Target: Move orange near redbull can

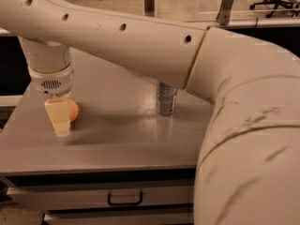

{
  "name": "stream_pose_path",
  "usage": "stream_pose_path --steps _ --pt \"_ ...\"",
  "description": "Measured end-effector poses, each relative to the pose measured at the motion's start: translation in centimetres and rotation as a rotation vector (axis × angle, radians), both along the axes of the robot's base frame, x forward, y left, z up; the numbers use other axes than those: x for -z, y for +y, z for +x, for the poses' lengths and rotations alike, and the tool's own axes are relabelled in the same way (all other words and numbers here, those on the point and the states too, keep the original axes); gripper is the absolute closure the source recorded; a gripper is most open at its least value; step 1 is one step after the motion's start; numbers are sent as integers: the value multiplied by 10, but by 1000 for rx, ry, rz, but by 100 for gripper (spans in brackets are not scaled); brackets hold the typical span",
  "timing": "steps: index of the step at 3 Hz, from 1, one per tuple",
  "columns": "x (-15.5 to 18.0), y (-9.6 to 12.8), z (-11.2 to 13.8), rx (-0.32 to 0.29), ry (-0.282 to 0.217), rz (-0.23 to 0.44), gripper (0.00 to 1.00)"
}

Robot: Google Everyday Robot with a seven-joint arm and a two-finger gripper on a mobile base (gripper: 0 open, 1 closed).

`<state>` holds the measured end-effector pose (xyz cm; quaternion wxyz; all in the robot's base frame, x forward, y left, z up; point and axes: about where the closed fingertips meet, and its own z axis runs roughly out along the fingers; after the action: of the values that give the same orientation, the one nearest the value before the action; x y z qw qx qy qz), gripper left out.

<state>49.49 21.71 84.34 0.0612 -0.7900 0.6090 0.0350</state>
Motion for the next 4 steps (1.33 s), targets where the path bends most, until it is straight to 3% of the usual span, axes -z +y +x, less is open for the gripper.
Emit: stream_pose_path --steps 1,2,3,4 --pt "1 -2 4 -1 2 -6 48" --pt "-14 -24 17 30 -6 8 79" --pt "-28 -50 34 70 -24 15 99" --pt "-34 -98 58 147 -34 1 100"
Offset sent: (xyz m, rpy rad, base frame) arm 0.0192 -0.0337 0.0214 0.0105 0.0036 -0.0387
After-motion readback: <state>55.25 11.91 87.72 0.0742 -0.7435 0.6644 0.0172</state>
